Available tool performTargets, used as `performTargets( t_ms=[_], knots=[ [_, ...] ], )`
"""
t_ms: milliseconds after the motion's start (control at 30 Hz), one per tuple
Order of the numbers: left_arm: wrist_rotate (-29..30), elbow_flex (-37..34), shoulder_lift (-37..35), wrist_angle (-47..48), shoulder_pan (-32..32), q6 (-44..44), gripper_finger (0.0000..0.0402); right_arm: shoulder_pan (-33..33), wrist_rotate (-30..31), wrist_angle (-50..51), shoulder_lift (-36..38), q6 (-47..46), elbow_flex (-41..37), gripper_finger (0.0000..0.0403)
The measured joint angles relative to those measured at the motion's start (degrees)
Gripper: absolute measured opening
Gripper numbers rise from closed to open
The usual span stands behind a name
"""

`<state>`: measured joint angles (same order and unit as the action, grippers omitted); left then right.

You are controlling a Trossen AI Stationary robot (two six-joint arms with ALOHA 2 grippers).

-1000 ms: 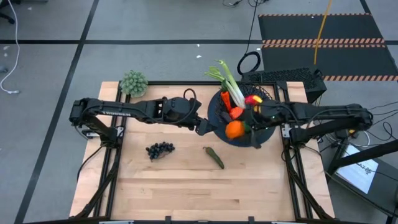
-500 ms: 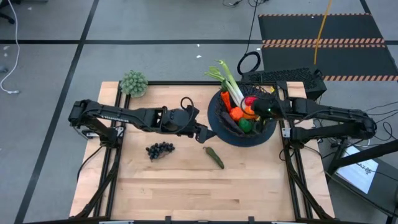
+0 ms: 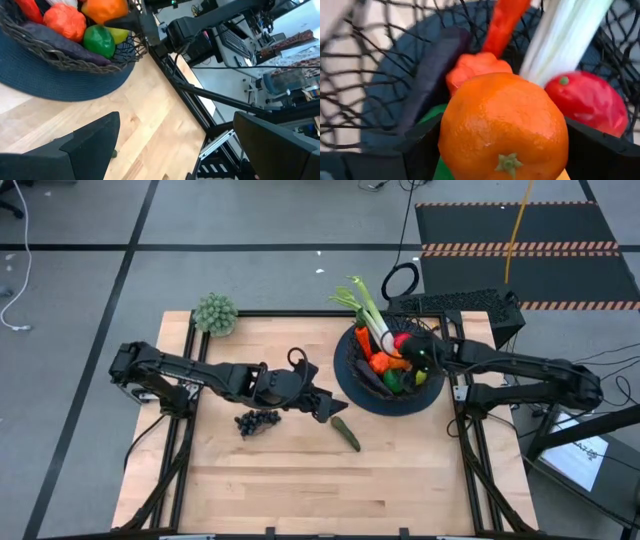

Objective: Build produce basket
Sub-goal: Put the orange into the black woven basket, then put the green pepper into the black woven basket

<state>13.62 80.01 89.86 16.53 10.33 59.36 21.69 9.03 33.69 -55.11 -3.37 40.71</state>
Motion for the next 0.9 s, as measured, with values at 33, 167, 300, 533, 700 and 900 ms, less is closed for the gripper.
performTargets(
  t_ms=[33, 167, 300, 533, 700, 900],
  knots=[
    [0.0, 0.0, 0.0, 0.0, 0.0, 0.5, 0.0388, 0.5, 0.1, -0.1, -0.3, -0.2, -0.4, 0.0329],
    [0.1, 0.0, 0.0, -0.1, 0.0, 1.2, 0.0388, 1.4, 6.1, -0.1, -0.9, -3.2, -1.3, 0.0338],
    [0.1, 0.0, 0.0, -0.1, 0.0, 1.2, 0.0388, 1.4, 10.3, -0.1, -0.4, -2.9, -1.4, 0.0363],
    [0.5, 0.0, 0.0, -0.1, -0.1, 1.0, 0.0388, 1.3, 7.0, -0.1, 1.8, -5.2, -1.4, 0.0394],
    [0.5, 0.0, 0.0, -0.1, -0.1, 0.7, 0.0388, 1.3, 3.2, 0.0, 5.9, -12.8, -1.4, 0.0395],
    [0.5, 0.0, 0.0, 0.4, -0.1, -1.9, 0.0388, 1.1, -7.8, -0.1, 11.2, -26.0, -1.4, 0.0395]
  ],
)
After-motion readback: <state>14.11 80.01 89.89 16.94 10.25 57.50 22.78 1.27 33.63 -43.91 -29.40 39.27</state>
